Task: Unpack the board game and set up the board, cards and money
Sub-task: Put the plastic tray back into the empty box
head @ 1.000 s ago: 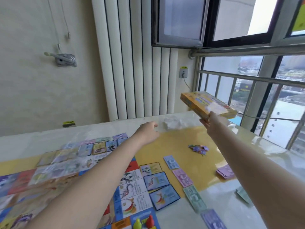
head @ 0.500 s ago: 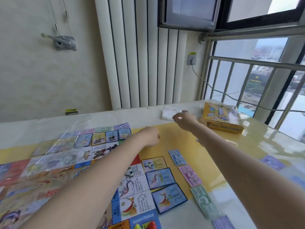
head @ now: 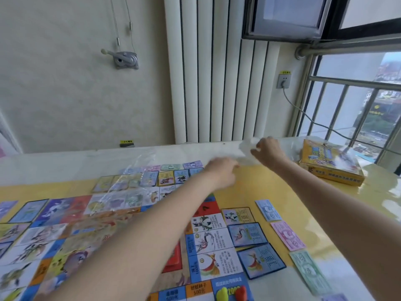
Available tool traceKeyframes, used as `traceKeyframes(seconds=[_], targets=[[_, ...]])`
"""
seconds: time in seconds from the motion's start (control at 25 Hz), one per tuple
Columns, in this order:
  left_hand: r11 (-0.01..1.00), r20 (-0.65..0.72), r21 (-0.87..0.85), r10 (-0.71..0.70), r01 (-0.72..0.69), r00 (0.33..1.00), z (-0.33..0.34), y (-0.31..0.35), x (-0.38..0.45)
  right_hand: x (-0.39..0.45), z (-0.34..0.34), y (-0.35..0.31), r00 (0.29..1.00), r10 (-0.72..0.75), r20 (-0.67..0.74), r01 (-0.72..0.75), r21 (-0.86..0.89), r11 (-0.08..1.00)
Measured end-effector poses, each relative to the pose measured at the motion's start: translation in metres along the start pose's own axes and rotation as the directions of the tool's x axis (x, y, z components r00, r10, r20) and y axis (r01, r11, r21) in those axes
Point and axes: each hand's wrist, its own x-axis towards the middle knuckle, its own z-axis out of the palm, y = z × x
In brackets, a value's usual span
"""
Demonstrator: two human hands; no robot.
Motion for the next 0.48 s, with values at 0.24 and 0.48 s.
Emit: traceKeyframes(seconds=[0.24,0.48], targets=[[0.913,-0.103,0.171,-0.358,0.371,0.928,-0.057,-0.109,-0.086,-0.032,-0.048,-0.085,0.971,0.068,-0.231,0.041,0.435,0.900],[0.865,-0.261,-0.068,-0.496,0.497,0.828,-0.054,-0.143,-0.138,-0.080,-0.015,-0.167,0.949,-0.091,0.302,-0.093,0.543,0.835]])
